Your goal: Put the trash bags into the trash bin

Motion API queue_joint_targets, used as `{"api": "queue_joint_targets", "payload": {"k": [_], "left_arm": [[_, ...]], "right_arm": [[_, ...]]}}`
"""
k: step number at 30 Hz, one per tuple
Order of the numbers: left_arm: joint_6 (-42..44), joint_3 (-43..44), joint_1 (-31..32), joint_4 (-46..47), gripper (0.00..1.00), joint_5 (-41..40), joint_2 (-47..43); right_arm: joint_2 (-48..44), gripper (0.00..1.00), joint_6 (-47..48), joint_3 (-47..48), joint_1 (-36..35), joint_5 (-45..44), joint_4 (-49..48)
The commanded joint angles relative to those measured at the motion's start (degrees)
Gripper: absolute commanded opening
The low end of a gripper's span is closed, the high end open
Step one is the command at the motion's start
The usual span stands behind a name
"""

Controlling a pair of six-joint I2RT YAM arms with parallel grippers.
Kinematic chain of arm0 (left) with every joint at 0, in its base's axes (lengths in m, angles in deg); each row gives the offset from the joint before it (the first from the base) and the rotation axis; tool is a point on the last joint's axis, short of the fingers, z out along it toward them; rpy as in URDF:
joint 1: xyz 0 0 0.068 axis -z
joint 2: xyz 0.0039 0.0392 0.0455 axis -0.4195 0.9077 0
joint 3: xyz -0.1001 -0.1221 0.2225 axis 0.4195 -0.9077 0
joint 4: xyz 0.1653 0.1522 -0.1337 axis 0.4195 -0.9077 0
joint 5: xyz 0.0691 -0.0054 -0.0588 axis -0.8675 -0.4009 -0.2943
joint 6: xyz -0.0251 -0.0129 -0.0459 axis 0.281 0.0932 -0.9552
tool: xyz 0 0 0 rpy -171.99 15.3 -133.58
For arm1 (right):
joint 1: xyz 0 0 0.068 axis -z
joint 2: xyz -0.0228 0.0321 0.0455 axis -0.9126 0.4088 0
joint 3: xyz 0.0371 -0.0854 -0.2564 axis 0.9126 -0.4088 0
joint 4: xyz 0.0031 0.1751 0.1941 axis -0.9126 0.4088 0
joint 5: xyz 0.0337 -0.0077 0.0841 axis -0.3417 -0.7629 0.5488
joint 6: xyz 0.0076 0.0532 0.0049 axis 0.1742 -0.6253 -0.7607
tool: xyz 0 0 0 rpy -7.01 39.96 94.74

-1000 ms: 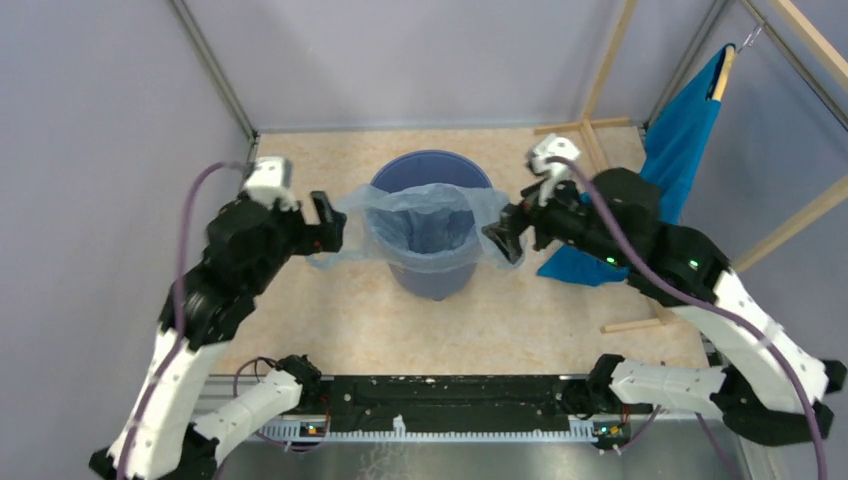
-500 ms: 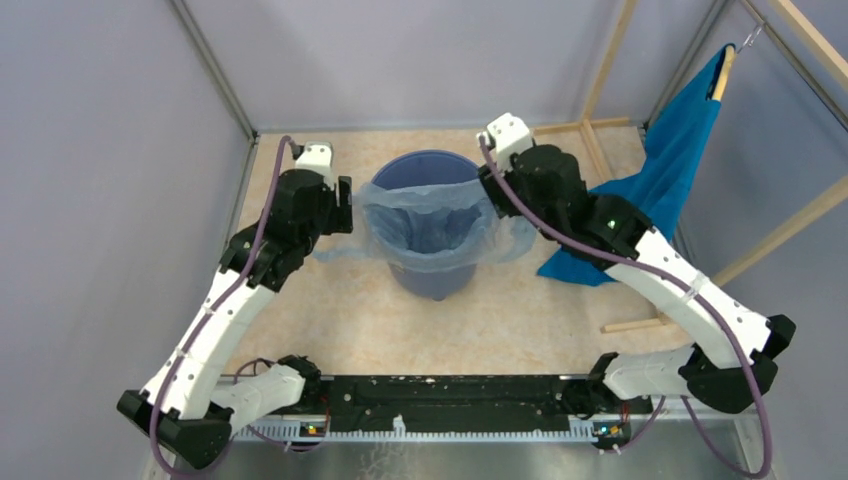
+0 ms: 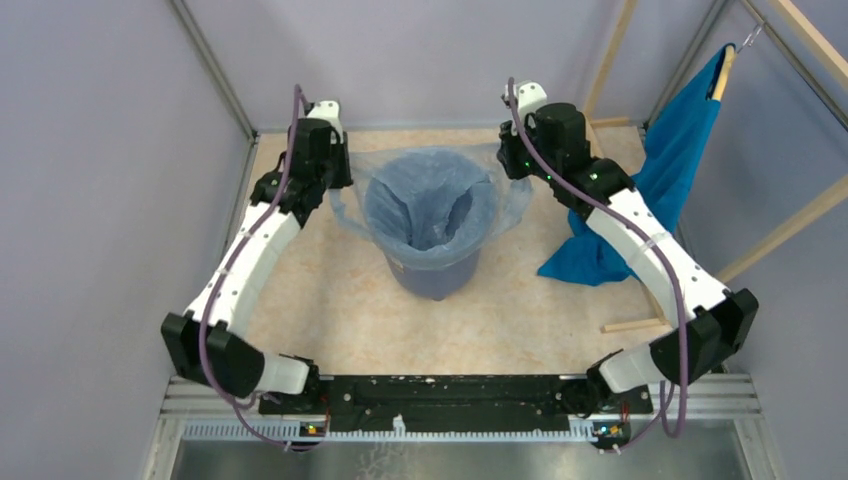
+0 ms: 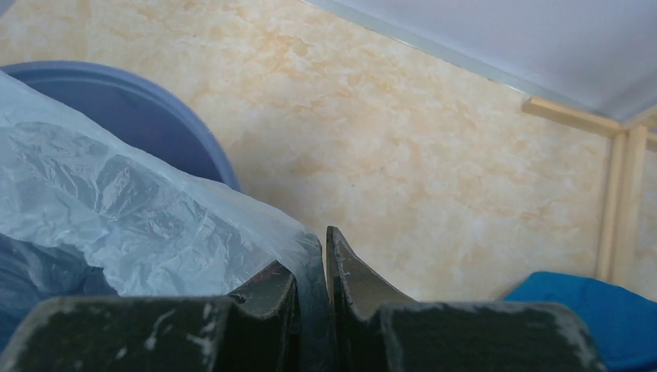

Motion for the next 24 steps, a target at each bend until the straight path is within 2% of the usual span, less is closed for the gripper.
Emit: {"api": "queue_joint_targets", "payload": {"k": [1,4,6,10,15,20,24], "left_arm": [[-1.76,3.98,-3.22,4.75,0.33,4.79,7.14],[-3.87,3.29,-4.39,4.81,0.23,7.73,10.73],[-5.21,0.55,-4.70,5.59,0.21,9.90,11.00],[-6.65,-3.23,-4.88,6.84,0.22,12.30,8.07],[-7.99,-6.85,-4.93,7.82,0.28,18.94,2.24],[-11.09,-16.53,-4.93,10.60,0.27,22.82,-0.82],[-12.70,-22.97,-4.93,11.42,0.25,22.93,-1.03]], "right_arm": [[3.45,0.11,-4.09,1.15,3.09,7.56,-6.31],[6.72,0.11,-5.05,4.43,3.35,9.87,-5.43],[8.40,0.10,-6.31,5.14,3.53,10.08,-5.46],[9.22,0.02,-11.07,-1.72,7.35,12.26,-8.47],[3.32,0.05,-14.71,-17.90,9.32,16.83,-17.25],[0.57,0.06,-19.33,-19.92,9.23,24.76,-19.81],[-0.95,0.11,-21.41,-19.97,9.23,27.43,-22.32]]}}
